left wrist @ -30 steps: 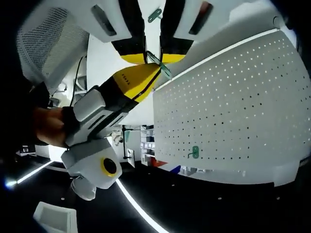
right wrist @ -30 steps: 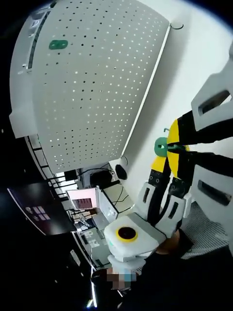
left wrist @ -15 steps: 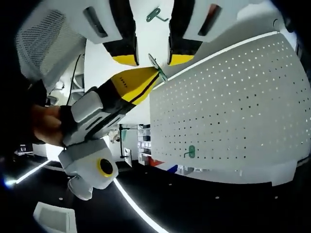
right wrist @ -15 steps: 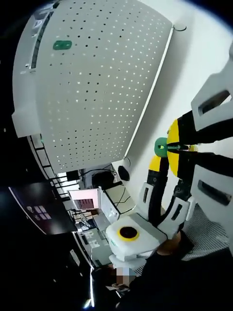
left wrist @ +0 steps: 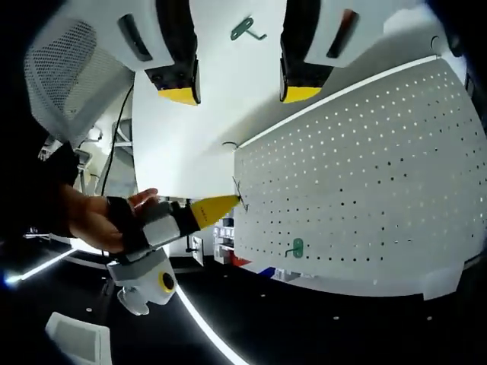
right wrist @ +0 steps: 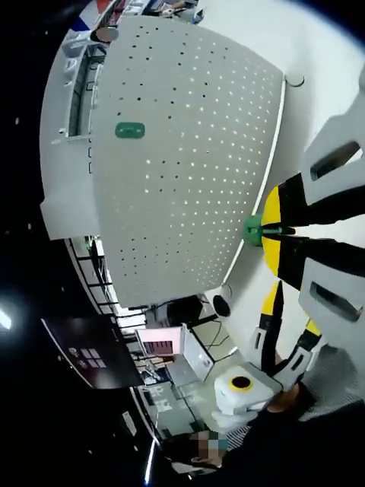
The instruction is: Insert the hook assembly into the mounting plate slot until the hook locks in place.
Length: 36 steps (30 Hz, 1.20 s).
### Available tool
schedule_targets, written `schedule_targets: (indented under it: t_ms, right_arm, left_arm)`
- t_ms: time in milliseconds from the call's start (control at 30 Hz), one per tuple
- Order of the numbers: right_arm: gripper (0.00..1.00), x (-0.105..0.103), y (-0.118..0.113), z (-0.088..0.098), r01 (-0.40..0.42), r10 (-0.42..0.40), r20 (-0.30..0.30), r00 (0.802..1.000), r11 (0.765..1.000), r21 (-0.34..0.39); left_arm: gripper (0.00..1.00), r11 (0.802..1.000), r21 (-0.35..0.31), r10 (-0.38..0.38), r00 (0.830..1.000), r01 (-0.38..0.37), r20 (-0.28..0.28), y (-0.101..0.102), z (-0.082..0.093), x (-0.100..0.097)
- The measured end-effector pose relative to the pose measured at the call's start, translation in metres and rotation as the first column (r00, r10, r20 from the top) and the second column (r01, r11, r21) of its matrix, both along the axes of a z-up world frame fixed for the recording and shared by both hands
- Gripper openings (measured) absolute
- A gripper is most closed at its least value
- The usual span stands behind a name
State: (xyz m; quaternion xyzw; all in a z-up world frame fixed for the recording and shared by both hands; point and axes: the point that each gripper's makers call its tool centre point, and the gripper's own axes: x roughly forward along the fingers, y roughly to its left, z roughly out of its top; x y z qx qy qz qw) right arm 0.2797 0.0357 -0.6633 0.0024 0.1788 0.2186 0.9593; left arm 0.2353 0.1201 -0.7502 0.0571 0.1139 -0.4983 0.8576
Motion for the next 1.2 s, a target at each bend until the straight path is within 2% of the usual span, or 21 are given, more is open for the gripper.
schedule_targets:
  t_ms: [200,367,567,667,900,1200]
  right_arm:
    - [0.01,0.018,-0.032,0.032,0.083,-0.083,0.090,0.992,0.997,0.010]
    - [0.01,0.031,-0.044,0.055,0.133,-0.133,0.163,0.978,0.991,0.008]
    - [0.01,0.053,-0.054,0.079,0.182,-0.175,0.250,0.952,0.983,-0.005]
    - [0.01,0.069,-0.065,0.090,0.221,-0.207,0.292,0.934,0.975,-0.014]
    - [0.01,0.097,-0.080,0.097,0.279,-0.255,0.334,0.908,0.960,-0.025]
    - [0.01,0.121,-0.091,0.101,0.336,-0.291,0.379,0.879,0.940,-0.059]
  left_arm:
    - [0.44,1.000,0.007,0.003,1.000,-0.003,0.007,0.000,0.000,0.001]
    - [0.44,1.000,0.013,0.002,1.000,-0.003,0.010,0.001,-0.001,0.000]
    - [0.44,1.000,0.012,0.008,1.000,-0.008,0.012,0.002,-0.001,0.002]
    - [0.44,1.000,0.017,0.006,1.000,-0.006,0.007,0.002,-0.003,0.001]
    - [0.44,1.000,0.018,0.012,1.000,-0.012,0.009,0.005,-0.002,0.003]
    - [0.45,1.000,0.014,0.023,1.000,-0.023,0.014,0.007,0.000,0.007]
